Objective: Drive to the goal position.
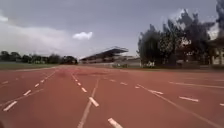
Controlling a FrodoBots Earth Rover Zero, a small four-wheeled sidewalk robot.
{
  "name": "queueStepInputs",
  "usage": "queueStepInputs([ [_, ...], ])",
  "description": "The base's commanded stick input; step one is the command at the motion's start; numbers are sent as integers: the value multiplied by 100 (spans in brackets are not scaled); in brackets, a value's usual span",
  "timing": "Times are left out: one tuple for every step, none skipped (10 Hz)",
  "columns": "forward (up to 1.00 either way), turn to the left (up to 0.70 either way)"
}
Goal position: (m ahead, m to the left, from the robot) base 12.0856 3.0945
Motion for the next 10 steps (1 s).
queueStepInputs([
  [45,0],
  [45,0],
  [45,0],
  [45,0],
  [45,0],
  [45,0],
  [45,0],
  [45,0],
  [45,0],
  [45,0],
])
